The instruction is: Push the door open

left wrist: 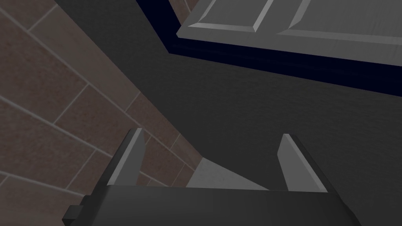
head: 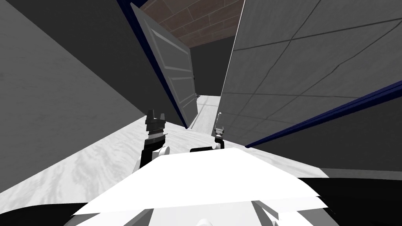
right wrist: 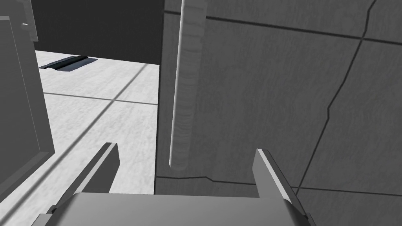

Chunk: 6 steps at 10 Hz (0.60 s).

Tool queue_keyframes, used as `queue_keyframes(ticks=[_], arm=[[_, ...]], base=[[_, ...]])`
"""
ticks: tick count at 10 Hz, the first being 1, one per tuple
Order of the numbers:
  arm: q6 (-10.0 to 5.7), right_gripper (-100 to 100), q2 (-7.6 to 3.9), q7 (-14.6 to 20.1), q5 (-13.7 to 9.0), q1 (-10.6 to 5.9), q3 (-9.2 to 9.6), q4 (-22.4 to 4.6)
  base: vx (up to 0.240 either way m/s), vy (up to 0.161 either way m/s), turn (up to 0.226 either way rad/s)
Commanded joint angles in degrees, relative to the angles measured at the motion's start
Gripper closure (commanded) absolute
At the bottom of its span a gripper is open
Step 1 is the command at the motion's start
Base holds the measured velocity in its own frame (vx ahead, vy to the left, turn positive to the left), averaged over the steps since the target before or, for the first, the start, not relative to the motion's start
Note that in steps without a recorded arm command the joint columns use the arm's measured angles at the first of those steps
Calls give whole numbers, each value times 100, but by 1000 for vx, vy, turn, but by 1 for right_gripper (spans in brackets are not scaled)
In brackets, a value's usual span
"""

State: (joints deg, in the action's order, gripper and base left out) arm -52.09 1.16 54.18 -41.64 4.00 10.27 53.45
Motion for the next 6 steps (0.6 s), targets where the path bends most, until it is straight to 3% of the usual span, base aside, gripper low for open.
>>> queue_keyframes(ticks=[1,2,3,4,6], arm=[[-62,-100,72,137,-93,-39,25,-159],[-111,-100,129,238,-156,-77,44,-294],[-98,-100,104,171,-109,-47,41,-223],[-112,-100,-70,212,-125,-53,33,-251],[-117,-100,-221,240,-138,-60,17,-273]], base=[[72,-72,94],[71,-84,106],[30,-40,25],[76,-32,17],[168,-47,23]])
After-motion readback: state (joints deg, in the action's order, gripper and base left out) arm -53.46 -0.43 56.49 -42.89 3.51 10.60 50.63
